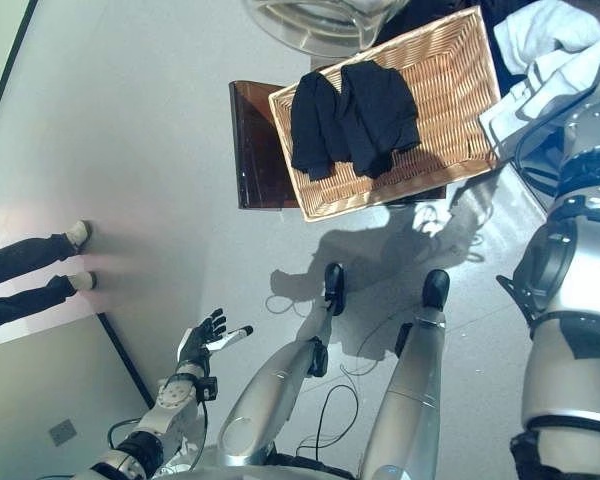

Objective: Pick up the clothes and place them into the washing machine

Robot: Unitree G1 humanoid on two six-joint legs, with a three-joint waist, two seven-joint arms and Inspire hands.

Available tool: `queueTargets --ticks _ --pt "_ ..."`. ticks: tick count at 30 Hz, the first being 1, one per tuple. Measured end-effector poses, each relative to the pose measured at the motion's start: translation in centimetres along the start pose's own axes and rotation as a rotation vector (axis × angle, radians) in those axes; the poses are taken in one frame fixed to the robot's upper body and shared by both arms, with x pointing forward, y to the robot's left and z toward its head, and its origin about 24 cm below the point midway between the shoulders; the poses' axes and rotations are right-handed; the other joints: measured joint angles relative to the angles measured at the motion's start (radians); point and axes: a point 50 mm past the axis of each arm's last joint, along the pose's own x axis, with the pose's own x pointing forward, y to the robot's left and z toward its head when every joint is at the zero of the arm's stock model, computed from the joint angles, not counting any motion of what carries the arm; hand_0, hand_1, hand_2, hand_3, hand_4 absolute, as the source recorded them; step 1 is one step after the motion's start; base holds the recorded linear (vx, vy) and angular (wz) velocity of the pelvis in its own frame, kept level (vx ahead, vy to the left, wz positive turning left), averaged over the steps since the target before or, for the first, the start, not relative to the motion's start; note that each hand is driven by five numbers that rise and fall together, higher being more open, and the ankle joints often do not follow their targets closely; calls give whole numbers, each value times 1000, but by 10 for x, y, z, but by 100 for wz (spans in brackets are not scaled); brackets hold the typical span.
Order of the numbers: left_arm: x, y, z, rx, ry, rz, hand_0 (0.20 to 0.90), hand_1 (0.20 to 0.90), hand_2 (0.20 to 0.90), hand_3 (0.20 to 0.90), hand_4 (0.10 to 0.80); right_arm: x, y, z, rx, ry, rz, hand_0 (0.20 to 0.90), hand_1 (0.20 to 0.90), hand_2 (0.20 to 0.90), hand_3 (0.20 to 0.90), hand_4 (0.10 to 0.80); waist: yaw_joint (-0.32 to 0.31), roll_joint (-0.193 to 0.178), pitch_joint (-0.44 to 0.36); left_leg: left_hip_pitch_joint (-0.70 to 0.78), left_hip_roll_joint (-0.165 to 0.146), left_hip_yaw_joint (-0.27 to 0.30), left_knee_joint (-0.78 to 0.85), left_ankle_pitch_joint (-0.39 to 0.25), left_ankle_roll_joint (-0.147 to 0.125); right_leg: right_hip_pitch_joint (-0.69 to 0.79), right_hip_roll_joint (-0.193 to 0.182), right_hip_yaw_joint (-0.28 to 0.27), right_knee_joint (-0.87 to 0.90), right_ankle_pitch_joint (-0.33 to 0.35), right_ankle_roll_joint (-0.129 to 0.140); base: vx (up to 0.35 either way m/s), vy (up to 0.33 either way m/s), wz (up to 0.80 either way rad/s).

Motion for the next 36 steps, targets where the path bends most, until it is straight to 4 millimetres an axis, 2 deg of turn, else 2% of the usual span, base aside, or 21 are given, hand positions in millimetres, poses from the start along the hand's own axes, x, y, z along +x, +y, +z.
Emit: queueTargets --ticks 1,19,27,31,36 --pt "0 0 0 0 1 1 900 900 900 900 800 0 -1 0 -2 1 -5 900 900 900 900 800 0 0 0 2 0 0 0 0 0 2 0 1 0 0 0 10 9 -3" --pt "0 1 -1 2 4 3 900 900 900 900 800 1 0 -5 -58 38 -24 900 900 900 900 800 -1 0 0 14 0 1 0 5 0 7 2 5 10 0 0 2 2 0" --pt "0 2 -3 2 12 9 900 900 900 900 800 4 -8 -10 -168 52 -37 900 900 900 900 800 -1 1 0 27 0 0 0 5 0 24 2 3 3 0 -1 0 0 0" --pt "0 1 -1 0 3 6 900 900 900 900 800 11 -24 -17 -583 -15 -14 900 900 900 900 800 -3 0 0 31 2 -2 0 5 0 34 2 -2 -2 2 1 -20 1 -3" --pt "0 1 2 2 -19 0 900 900 900 900 800 17 -39 -23 -929 -99 80 900 900 900 900 800 -6 0 0 35 2 -1 0 5 0 39 3 -1 -8 9 2 -9 0 -1"
